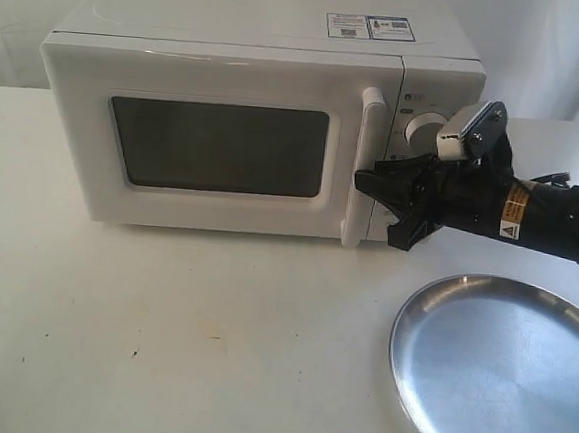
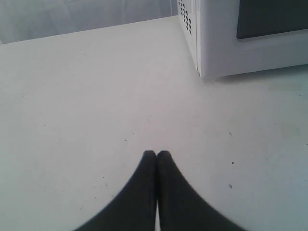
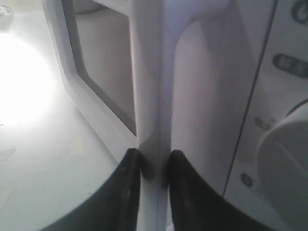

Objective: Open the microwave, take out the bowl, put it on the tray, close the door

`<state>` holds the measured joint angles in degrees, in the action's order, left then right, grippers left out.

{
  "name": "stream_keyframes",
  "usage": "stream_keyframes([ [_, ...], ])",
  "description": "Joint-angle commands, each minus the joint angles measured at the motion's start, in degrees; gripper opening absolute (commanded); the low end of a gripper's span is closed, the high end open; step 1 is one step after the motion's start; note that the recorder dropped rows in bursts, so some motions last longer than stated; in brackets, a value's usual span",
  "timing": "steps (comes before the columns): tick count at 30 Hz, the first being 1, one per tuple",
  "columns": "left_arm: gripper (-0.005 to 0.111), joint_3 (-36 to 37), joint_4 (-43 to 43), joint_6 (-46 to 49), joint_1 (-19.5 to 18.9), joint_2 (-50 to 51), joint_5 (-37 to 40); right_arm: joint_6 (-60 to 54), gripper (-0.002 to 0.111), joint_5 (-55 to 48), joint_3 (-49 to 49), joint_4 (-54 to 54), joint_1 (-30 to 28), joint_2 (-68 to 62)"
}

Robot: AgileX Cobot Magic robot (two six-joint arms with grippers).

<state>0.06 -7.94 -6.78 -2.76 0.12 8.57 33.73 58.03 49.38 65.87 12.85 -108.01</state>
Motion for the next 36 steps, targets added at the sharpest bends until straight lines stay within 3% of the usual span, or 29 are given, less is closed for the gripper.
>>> stream_keyframes([
  [1, 0.000, -0.1, 0.2, -0.4, 0.0, -0.1, 0.0, -0.6, 0.000, -7.9, -0.8, -6.1, -2.2, 1.3],
  [7, 0.000, -0.1, 0.2, -0.4, 0.0, -0.1, 0.0, -0.1, 0.000, -2.4, -0.8, 1.3, -0.8, 0.4],
  [12, 0.000, -0.1, 0.2, -0.4, 0.0, -0.1, 0.0, -0.2, 0.000, 11.4, -0.8, 12.3, -0.8, -0.5],
  [17, 0.000, -0.1, 0.2, -0.4, 0.0, -0.1, 0.0, 1.1, 0.000, 11.9, -0.8, 18.5, -0.3, -0.5],
  [21, 0.000, -0.1, 0.2, -0.4, 0.0, -0.1, 0.0, 1.1, 0.000, 11.9, -0.4, 16.9, 0.8, -0.6],
  [36, 0.000, -0.1, 0.2, -0.4, 0.0, -0.1, 0.0, 2.5, 0.000, 11.9, 4.0, 25.2, 12.1, -1.5],
])
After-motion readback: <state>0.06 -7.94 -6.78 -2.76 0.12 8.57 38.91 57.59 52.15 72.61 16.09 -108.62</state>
